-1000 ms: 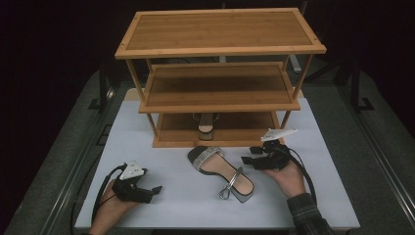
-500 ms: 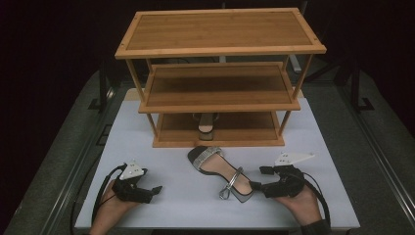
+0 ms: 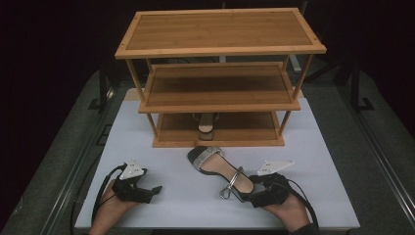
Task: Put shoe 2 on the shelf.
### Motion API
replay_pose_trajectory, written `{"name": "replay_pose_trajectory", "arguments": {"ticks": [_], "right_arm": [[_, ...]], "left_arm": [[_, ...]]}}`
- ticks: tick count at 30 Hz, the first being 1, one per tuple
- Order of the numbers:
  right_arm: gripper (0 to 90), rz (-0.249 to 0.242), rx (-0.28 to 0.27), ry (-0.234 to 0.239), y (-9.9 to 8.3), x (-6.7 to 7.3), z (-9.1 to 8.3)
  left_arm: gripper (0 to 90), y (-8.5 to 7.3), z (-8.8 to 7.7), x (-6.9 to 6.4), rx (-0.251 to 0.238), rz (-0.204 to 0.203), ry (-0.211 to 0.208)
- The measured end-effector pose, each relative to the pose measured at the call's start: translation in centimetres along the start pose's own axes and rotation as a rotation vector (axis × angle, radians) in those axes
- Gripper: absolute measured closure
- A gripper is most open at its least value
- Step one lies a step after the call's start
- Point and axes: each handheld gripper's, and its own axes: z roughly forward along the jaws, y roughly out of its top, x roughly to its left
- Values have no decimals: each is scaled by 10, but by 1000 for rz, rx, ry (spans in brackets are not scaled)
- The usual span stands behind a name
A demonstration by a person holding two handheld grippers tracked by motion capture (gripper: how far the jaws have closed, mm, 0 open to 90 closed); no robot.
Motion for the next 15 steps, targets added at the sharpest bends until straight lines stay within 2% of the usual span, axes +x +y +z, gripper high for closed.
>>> {"name": "replay_pose_trajectory", "arguments": {"ticks": [3, 9, 12, 15], "right_arm": [[261, 1, -7, -34, -2, -7, -5], [258, 27, -4, -91, -7, -32, -11], [252, 25, -11, -59, -9, -40, -8], [251, 13, -22, -33, -5, -40, -3]], "left_arm": [[132, 0, 0, 0, 0, 0, 0], [132, 0, 0, 0, 0, 0, 0], [132, 0, 0, 0, 0, 0, 0], [133, 0, 0, 0, 0, 1, 0]]}}
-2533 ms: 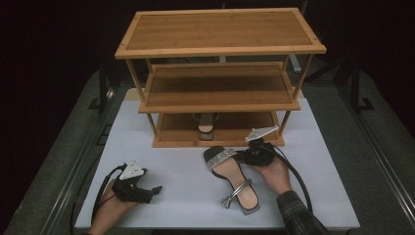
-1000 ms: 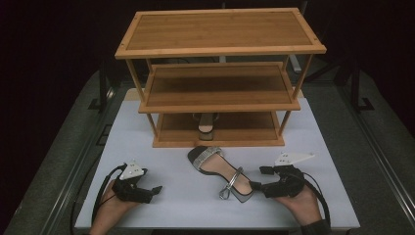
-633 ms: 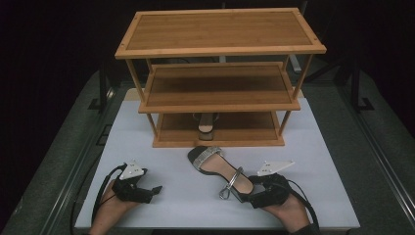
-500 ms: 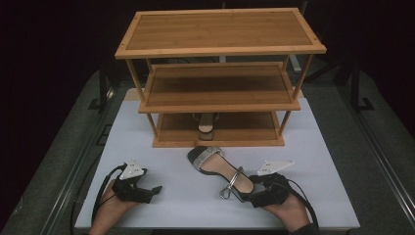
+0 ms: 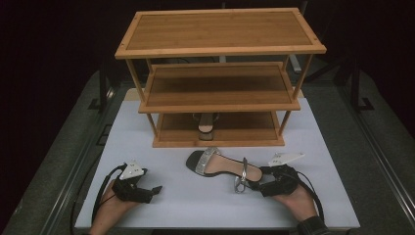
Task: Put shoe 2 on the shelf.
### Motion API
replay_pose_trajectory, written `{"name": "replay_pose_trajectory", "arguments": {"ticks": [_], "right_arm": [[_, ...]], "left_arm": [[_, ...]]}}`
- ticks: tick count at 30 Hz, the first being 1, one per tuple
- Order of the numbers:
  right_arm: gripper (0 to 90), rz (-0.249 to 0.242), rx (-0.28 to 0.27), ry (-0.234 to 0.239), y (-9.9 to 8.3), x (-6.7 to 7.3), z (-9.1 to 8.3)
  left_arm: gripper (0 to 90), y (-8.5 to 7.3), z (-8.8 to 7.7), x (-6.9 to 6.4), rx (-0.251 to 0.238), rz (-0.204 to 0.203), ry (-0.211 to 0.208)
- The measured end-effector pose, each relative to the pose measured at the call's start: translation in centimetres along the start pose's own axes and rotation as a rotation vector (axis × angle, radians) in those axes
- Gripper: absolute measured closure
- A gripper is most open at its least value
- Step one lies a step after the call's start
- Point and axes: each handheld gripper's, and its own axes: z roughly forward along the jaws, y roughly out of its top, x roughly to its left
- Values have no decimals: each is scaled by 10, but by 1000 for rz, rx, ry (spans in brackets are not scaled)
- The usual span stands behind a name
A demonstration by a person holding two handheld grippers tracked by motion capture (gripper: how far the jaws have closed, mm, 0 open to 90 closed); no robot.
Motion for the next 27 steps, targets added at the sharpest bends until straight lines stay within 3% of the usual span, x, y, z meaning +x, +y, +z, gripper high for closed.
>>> {"name": "replay_pose_trajectory", "arguments": {"ticks": [5, 11, 19, 27], "right_arm": [[238, -16, -3, 22, 7, 4, 11], [293, -21, -5, 3, 12, 7, 19], [334, -64, 28, -34, 16, 8, 29], [370, -81, 28, -32, 18, 9, 31]], "left_arm": [[132, 0, 0, 0, -1, 0, 3], [133, 0, 0, 0, -1, 1, 5], [133, 0, 0, -1, -1, 1, 5], [133, 0, 0, -1, -1, 1, 5]]}}
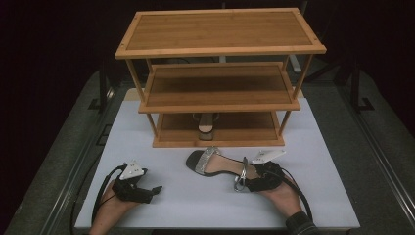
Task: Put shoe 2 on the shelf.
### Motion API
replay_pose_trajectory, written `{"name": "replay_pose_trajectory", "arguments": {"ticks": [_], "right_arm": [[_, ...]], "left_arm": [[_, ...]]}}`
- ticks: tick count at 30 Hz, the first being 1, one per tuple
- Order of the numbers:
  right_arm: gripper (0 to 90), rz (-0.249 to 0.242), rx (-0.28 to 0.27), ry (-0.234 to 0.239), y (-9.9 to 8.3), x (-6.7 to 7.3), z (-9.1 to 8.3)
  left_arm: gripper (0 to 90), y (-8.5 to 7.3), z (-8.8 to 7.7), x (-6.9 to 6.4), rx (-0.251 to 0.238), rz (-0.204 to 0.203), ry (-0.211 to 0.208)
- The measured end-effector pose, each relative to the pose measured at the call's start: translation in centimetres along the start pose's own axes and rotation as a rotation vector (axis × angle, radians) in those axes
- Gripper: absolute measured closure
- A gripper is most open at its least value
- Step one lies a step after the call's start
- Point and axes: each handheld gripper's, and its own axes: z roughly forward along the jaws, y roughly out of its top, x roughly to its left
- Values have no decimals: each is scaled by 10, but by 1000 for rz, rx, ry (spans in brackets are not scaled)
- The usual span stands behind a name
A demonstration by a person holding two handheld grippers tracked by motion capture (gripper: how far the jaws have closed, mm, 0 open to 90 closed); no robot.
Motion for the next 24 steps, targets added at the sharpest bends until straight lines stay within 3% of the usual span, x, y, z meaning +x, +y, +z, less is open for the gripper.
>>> {"name": "replay_pose_trajectory", "arguments": {"ticks": [7, 18, 24], "right_arm": [[375, 10, -17, 12, 1, -1, -4], [379, 30, -107, 23, -4, -6, -30], [380, 30, -130, 3, -7, -9, -44]], "left_arm": [[132, 0, 0, 0, 0, 0, -1], [133, 0, 0, 0, 0, 0, -1], [133, 0, 0, 0, 0, 1, 0]]}}
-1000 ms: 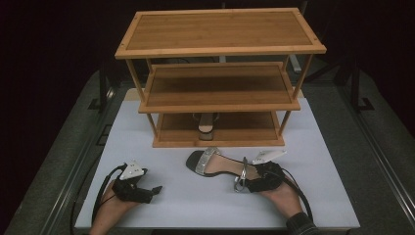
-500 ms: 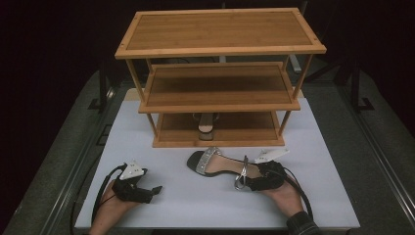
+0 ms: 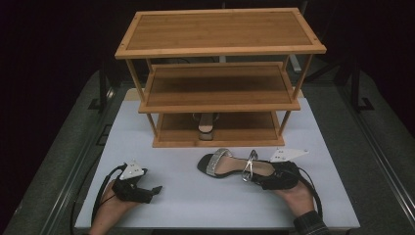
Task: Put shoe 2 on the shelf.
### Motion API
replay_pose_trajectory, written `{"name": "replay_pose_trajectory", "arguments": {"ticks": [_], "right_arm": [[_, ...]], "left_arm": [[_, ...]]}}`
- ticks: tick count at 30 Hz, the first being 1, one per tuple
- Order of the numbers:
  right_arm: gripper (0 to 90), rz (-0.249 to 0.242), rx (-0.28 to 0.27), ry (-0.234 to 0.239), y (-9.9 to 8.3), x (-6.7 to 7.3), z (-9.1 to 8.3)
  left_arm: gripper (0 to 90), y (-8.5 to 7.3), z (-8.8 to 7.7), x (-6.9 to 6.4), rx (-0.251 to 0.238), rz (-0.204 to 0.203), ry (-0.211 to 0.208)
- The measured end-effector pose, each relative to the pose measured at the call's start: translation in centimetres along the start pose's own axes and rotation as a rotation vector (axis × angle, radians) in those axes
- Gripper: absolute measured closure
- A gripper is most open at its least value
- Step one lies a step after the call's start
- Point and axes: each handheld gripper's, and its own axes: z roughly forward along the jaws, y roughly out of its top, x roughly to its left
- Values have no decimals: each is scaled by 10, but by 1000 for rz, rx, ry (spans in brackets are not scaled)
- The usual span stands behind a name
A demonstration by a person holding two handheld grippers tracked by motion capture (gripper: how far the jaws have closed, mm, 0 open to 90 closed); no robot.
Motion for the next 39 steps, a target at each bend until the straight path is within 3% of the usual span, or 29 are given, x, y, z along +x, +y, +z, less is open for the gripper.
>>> {"name": "replay_pose_trajectory", "arguments": {"ticks": [9, 20, 33, 39], "right_arm": [[382, 10, -72, -45, 1, -7, -22], [382, 85, -145, -177, 2, -34, -38], [382, 180, -213, -359, 9, -59, -23], [383, 179, -217, -437, 19, -64, -6]], "left_arm": [[133, 0, 0, 0, 0, 0, 0], [133, 0, 0, 0, 0, 0, -1], [133, 0, 0, 0, -1, -2, -1], [133, 0, 0, 0, -2, -1, 0]]}}
